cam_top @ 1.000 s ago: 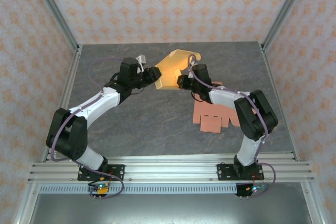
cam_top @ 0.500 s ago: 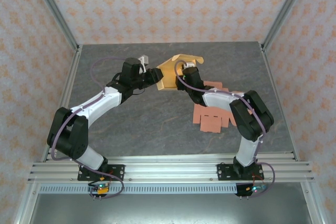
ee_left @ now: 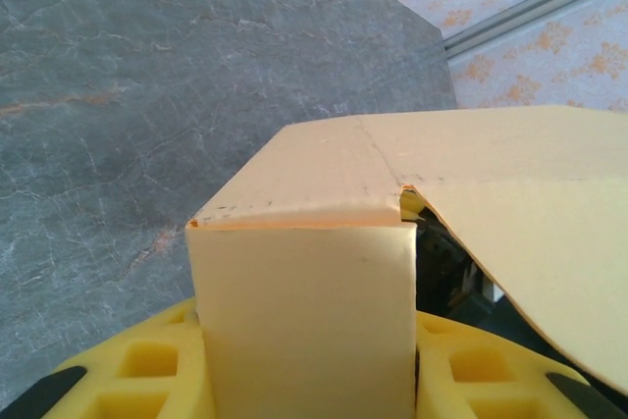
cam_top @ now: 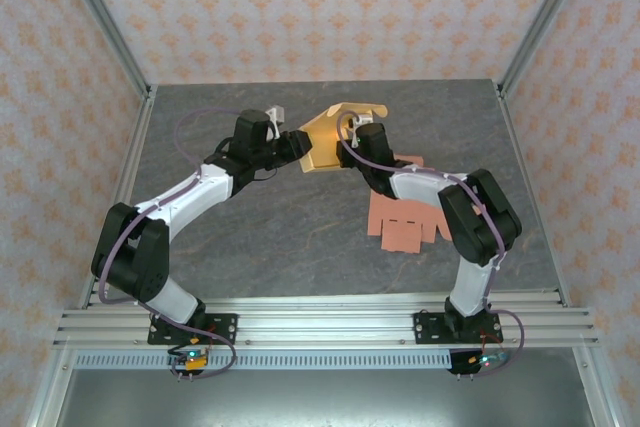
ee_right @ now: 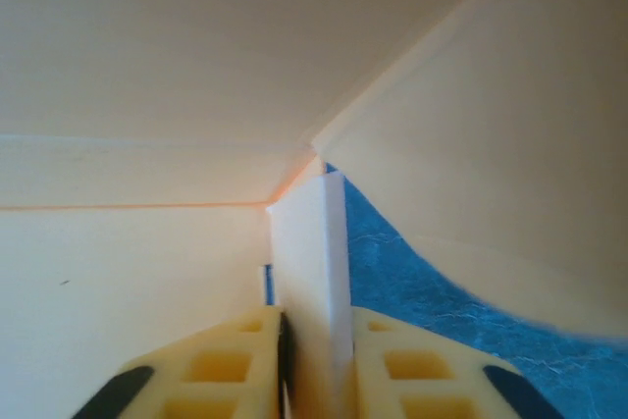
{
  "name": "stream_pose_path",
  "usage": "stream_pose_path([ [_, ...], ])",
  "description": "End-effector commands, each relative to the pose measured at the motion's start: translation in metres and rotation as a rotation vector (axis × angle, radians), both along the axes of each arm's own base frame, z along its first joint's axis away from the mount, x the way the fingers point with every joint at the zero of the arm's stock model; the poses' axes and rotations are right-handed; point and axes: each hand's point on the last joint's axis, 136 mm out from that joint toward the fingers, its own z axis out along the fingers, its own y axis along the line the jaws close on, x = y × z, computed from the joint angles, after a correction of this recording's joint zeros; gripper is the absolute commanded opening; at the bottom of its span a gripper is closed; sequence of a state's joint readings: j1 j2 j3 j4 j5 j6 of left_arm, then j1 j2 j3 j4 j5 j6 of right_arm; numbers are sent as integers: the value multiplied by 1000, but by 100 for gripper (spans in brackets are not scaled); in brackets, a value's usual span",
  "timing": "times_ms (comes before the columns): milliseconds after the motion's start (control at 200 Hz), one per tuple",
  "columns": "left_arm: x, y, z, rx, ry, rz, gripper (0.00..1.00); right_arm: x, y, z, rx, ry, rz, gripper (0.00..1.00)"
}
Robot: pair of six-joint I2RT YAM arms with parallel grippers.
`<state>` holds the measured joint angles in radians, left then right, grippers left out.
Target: Fold the paper box
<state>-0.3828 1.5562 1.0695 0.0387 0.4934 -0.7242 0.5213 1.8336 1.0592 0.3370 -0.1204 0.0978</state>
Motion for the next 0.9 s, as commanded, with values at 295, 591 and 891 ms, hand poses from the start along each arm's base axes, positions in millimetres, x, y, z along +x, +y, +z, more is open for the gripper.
stream_pose_path([
  [295, -5, -26, 41, -78, -53, -97, 17, 12, -66, -23, -109, 17, -220, 13],
  [591, 0, -17, 29, -63, -35, -39, 18, -21, -29, 52, 294, -93, 109, 49],
  [891, -1, -9, 29, -67, -32, -44, 18, -56, -42, 92, 464, -92, 123, 60],
])
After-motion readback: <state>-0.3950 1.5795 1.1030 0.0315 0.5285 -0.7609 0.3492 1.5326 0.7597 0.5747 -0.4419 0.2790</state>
